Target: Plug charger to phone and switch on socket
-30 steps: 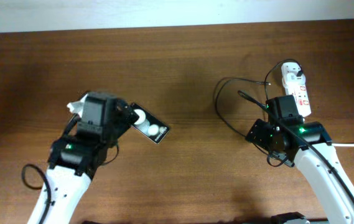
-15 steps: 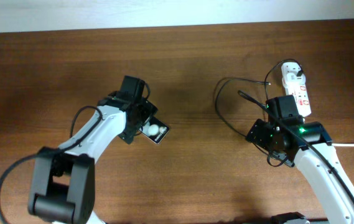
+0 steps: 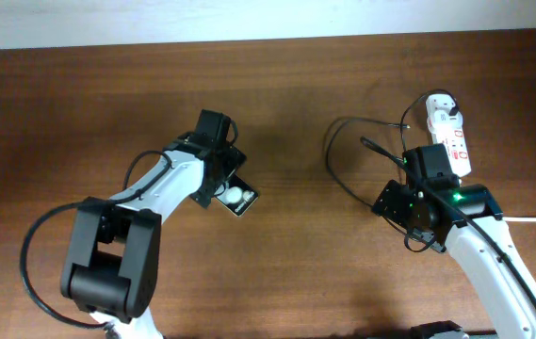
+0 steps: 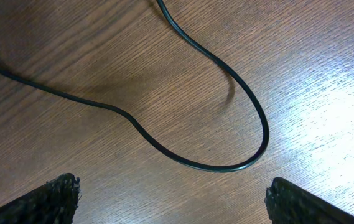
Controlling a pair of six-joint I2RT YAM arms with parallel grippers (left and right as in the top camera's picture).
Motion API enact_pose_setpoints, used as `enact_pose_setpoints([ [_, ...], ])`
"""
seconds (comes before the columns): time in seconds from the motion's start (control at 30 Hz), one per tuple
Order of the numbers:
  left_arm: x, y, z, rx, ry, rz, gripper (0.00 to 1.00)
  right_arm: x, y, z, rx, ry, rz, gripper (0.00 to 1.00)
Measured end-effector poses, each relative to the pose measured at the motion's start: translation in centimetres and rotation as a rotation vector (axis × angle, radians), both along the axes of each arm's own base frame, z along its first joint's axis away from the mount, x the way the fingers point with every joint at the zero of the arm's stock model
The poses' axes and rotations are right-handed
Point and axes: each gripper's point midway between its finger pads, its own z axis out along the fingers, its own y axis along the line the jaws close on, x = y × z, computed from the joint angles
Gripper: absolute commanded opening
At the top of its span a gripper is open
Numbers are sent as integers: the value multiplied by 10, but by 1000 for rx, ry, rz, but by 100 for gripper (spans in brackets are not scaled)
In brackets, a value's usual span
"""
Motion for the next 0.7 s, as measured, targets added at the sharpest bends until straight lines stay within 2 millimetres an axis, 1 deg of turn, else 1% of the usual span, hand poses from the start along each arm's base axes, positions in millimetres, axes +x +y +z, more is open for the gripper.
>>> enact_pose_setpoints([
  [0.13, 4, -3, -5, 34, 5, -9, 99, 0, 0, 0, 0, 0, 1, 98],
  [0.23, 4, -4, -10, 71, 16, -49, 99, 0, 0, 0, -1, 0, 2, 99],
  [0.43, -1, -8, -14, 122, 37, -205, 99, 0, 0, 0, -1, 0, 3, 99],
  [0.7, -9, -9, -16, 128, 86, -259, 99, 0, 0, 0, -1, 0, 2, 99],
])
